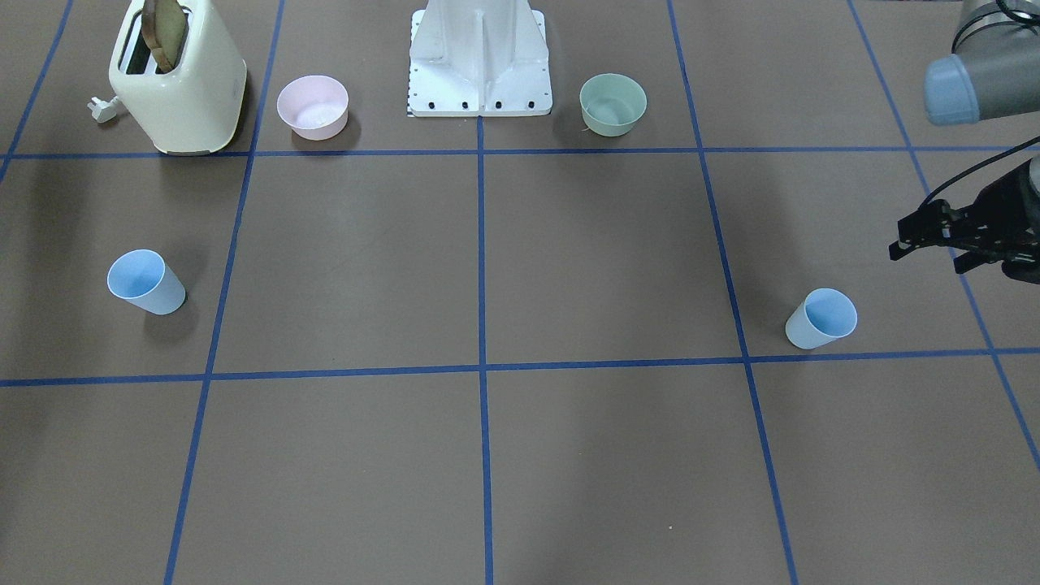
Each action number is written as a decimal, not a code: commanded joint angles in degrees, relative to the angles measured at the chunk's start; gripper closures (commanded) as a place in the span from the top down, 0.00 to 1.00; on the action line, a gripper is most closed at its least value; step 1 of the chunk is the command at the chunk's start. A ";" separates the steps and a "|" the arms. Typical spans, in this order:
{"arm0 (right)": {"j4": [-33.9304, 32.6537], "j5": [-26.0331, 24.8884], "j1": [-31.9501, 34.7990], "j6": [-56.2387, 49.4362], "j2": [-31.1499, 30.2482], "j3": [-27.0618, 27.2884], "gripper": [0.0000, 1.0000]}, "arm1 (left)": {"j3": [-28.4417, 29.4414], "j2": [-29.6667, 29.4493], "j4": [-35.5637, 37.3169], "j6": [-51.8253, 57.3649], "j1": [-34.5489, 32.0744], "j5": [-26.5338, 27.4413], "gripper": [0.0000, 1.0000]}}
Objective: Stack blue cups with both arms
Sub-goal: 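Lower the left gripper onto its blue cup while the right descends to the other, then close both grippers on the rims of the two blue cups, then carry the left cup toward the table centre while the right gripper lifts its cup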
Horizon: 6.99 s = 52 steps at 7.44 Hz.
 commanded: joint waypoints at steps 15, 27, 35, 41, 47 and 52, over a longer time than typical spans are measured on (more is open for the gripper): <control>11.48 0.36 -17.96 10.50 1.55 2.27 0.99 | 16.32 -6.02 -13.91 -6.90 6.53 0.18 0.80; 11.57 -5.35 -24.12 10.50 2.25 -0.63 0.71 | 16.59 -5.49 -14.17 -6.28 8.38 0.18 0.00; 8.23 -5.36 -24.30 10.42 3.92 -1.78 0.16 | 14.04 -7.59 -13.21 -7.94 8.20 -0.43 0.00; 1.76 -3.43 -20.35 9.89 7.51 -0.82 0.13 | 9.66 -18.57 -4.27 -29.28 11.17 -0.43 0.00; -17.58 -0.61 -18.67 10.59 22.27 1.20 0.13 | 15.51 -32.70 -4.24 -46.33 24.26 7.19 0.00; -21.39 1.58 -19.02 17.17 29.40 1.30 0.14 | 24.04 -39.67 -7.30 -48.82 29.64 12.47 0.00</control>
